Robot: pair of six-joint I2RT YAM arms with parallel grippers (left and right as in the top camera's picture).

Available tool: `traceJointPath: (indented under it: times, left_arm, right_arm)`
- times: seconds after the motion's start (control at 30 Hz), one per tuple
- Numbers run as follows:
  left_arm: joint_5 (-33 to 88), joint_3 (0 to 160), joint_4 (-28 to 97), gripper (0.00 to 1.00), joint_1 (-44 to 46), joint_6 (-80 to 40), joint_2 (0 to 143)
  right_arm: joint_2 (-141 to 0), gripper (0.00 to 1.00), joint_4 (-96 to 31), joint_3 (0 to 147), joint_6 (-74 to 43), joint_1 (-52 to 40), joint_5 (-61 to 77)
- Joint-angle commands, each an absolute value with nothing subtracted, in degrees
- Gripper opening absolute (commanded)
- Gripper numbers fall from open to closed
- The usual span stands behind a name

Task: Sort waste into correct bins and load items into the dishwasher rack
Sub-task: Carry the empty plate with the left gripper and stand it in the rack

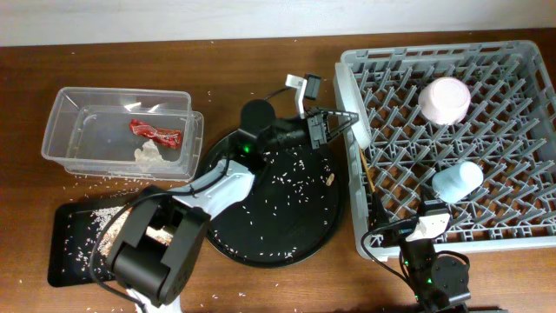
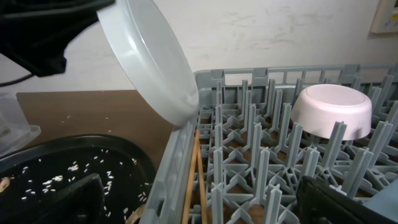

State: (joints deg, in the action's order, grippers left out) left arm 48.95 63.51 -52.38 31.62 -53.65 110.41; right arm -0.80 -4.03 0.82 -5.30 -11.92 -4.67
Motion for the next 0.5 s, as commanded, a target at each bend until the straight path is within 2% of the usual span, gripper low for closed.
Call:
traceJointPath:
  times: [0.0, 0.03, 0.1, 0.17, 0.27, 0.33, 0.37, 0.47]
  left_arm:
    - [48.86, 64.95, -52.82, 0.00, 32.75, -53.98, 113.82]
    - [48.97, 64.95, -52.60, 0.02, 32.75, -53.95, 114.39]
    - [48.53, 64.95, -50.17, 0.22, 32.62, -53.89, 114.45]
    - [48.40, 65.06, -48.58, 0.52, 32.08, -53.25, 114.43]
    - [49.04, 65.87, -46.65, 0.73, 30.50, -52.36, 114.37]
    - [50.24, 67.18, -43.09, 0.95, 28.67, -50.76, 113.86]
    - [50.43, 67.96, -39.13, 0.99, 27.44, -48.97, 113.03]
    - [47.59, 70.91, -19.53, 0.99, 23.68, -38.39, 108.40]
  right_arm:
    - [-0.43, 0.98, -4.12, 0.32, -4.91, -11.55, -4.56]
    - [-0.43, 0.98, -4.12, 0.32, -4.91, -11.55, -4.56]
    - [-0.43, 0.98, -4.12, 0.32, -4.91, -11.55, -4.56]
    - [-0.43, 0.98, -4.12, 0.32, -4.91, -11.55, -4.56]
    - [-0.43, 0.98, -4.12, 0.32, -4.91, -11.55, -4.56]
    - [-0.43, 0.98, -4.12, 0.32, -4.91, -11.55, -4.56]
    - [-0.43, 0.98, -4.12, 0.32, -4.91, -11.55, -4.56]
    - [-0.43, 0.98, -4.12, 0.32, -4.91, -11.55, -4.56]
